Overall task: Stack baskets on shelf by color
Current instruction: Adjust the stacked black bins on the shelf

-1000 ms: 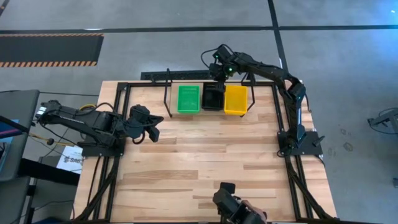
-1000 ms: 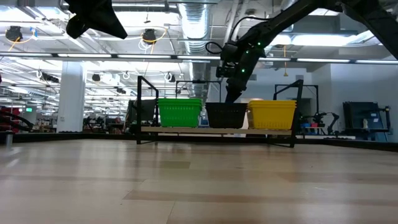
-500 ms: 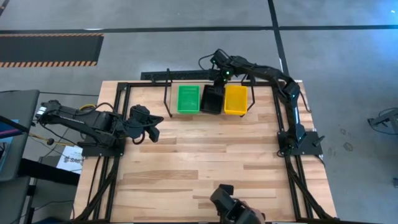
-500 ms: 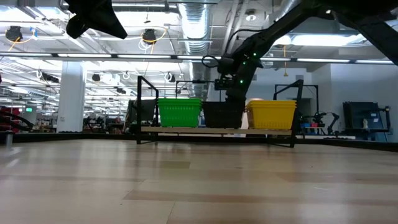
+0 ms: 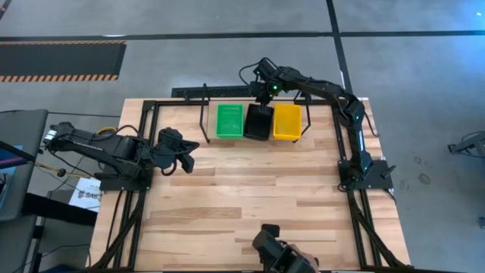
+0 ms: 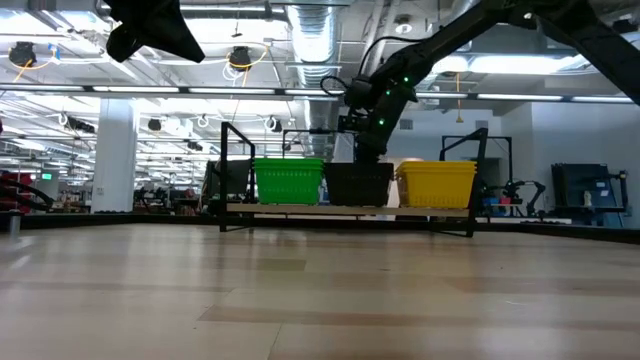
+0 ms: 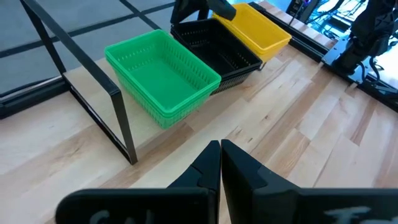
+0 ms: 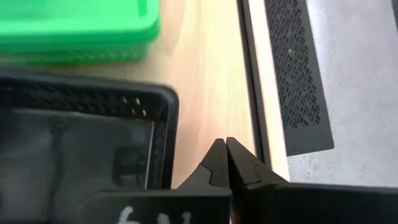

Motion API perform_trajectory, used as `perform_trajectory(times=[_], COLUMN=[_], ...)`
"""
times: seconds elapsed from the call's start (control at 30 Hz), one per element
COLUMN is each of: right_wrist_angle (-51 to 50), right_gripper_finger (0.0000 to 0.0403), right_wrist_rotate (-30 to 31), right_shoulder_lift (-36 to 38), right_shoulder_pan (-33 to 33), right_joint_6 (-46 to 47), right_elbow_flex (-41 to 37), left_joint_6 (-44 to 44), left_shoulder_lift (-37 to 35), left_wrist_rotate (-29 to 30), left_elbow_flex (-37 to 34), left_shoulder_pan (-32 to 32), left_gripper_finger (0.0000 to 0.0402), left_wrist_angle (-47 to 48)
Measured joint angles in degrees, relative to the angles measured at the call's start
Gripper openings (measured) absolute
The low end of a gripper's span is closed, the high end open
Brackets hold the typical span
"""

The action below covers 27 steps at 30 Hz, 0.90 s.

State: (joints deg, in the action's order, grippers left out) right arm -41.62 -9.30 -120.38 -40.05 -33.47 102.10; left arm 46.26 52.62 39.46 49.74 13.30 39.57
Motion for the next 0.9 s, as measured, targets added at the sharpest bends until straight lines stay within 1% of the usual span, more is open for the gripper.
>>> perform_trajectory(times=[0.17, 0.2, 0.33, 0.4, 0.5, 0.67, 0.73, 0.83, 0.9], right_wrist_angle=[-4.8, -6.9, -15.9, -19.6, -21.6, -16.6, -16.4, -16.0, -16.5], right_gripper_finger=[0.0000, 0.0000, 0.0000, 0.0000, 0.0000, 0.0000, 0.0000, 0.0000, 0.0000], right_wrist_rotate=[-0.2, -1.2, -9.6, -12.0, -12.0, -11.4, -9.2, -3.7, -2.6], right_shoulder_lift=[1.3, 1.9, 5.0, 5.6, 5.7, 5.7, 5.6, 5.7, 5.6], right_shoulder_pan=[0.8, 1.1, 3.7, 5.8, 8.9, 12.5, 13.1, 12.5, 11.2], right_joint_6=[0.7, 1.7, 4.4, 4.3, 3.7, 3.6, 3.2, 2.2, 2.1], right_elbow_flex=[3.5, 4.3, 4.8, 4.8, 4.6, 1.6, 1.2, 0.9, 0.7], left_joint_6=[0.0, 0.0, 0.0, 0.0, -0.5, -0.8, -1.0, -1.0, -1.0], left_shoulder_lift=[0.0, 0.0, 0.0, 0.0, 0.0, 0.0, 0.0, 0.0, 0.0], left_wrist_rotate=[0.2, 0.3, 0.4, 0.4, 0.4, 0.0, -0.5, -1.9, -2.2], left_elbow_flex=[0.0, 0.0, 0.0, 0.0, 0.0, 0.0, 0.0, 0.0, 0.0], left_shoulder_pan=[0.0, 0.0, 0.0, 0.0, 0.0, 0.0, 0.0, 0.0, 0.0], left_gripper_finger=[0.0000, 0.0000, 0.0000, 0.0000, 0.0000, 0.0000, 0.0000, 0.0000, 0.0000], left_wrist_angle=[0.0, 0.0, 0.0, 0.0, 0.0, 0.0, 0.0, 0.0, 0.0])
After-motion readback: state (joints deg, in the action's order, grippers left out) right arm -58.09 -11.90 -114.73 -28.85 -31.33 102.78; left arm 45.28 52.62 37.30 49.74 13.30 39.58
